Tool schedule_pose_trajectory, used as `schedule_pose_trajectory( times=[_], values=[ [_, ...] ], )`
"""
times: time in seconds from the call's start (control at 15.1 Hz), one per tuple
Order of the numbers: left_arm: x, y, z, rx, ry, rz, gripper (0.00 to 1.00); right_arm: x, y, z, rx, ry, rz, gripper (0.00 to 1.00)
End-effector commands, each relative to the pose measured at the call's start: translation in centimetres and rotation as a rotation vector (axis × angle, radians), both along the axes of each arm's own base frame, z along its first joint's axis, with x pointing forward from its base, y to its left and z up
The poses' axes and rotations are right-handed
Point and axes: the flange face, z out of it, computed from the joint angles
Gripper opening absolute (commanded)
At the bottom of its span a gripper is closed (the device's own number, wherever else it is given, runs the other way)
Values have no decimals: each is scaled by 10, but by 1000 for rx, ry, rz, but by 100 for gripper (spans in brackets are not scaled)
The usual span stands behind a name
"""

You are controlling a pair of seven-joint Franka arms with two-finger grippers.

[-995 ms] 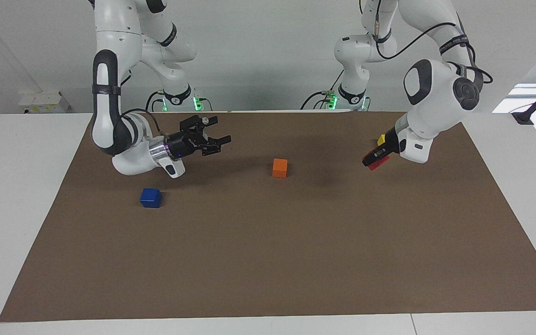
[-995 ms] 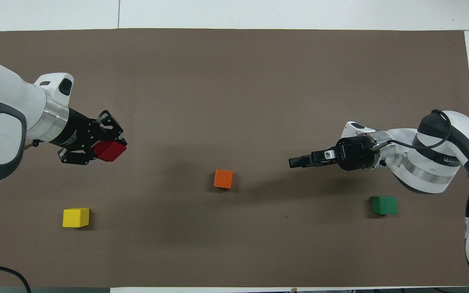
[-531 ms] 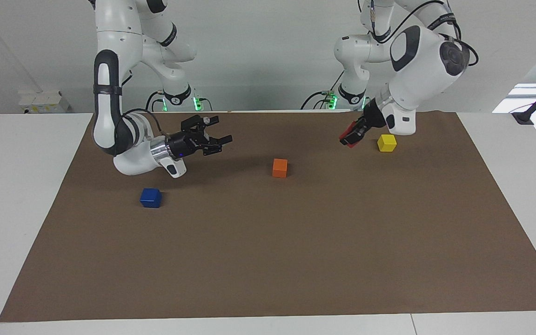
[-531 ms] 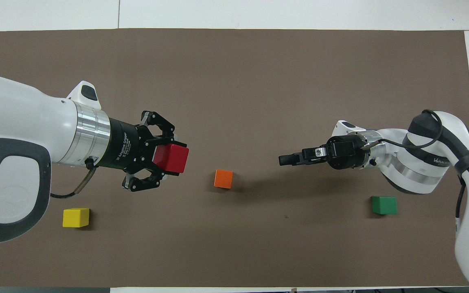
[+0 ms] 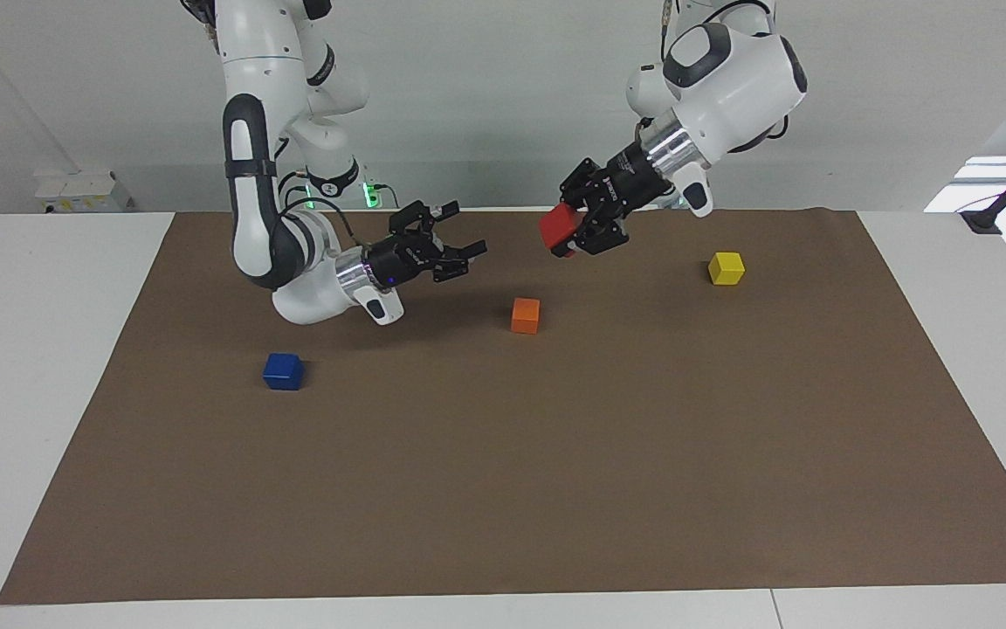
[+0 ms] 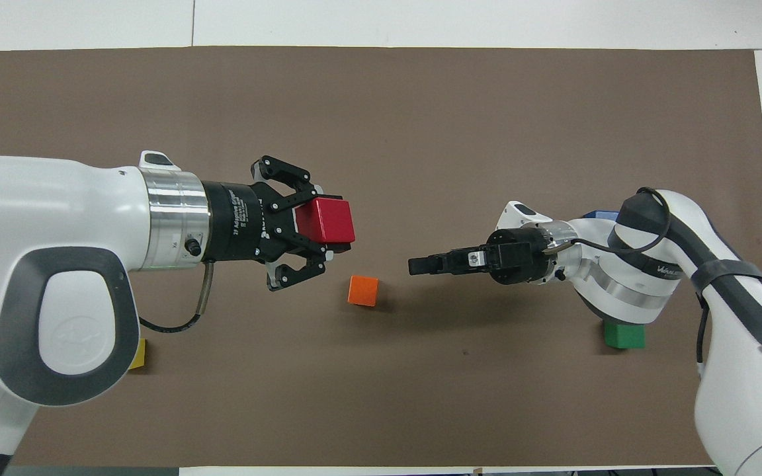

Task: Transfer red block to right arm and stack on blue block
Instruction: 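Carry the red cube toward the right gripper with the left gripper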

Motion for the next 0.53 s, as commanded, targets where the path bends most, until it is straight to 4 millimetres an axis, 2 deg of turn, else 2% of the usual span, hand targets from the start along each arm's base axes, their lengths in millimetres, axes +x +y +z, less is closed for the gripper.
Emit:
schedule_pose_trajectory(
  times=[0.0, 0.13, 0.2, 0.27, 0.46],
  values=[
    [-32, -19, -6, -17, -15, 32, 0, -4, 21, -12, 53, 26, -49, 100],
    [-52, -36, -19, -4, -45, 34, 0, -7, 42, -17, 104, 51, -48, 100],
    [-61, -40, -26, 3, -65, 49, 0, -7, 45, -17, 109, 61, -47, 100],
    [-66, -42, -30, 1, -67, 57, 0, -11, 53, -15, 125, 71, -40, 100],
    [-67, -42, -29, -16, -53, 66, 0, -13, 59, -13, 133, 76, -38, 100]
  ],
)
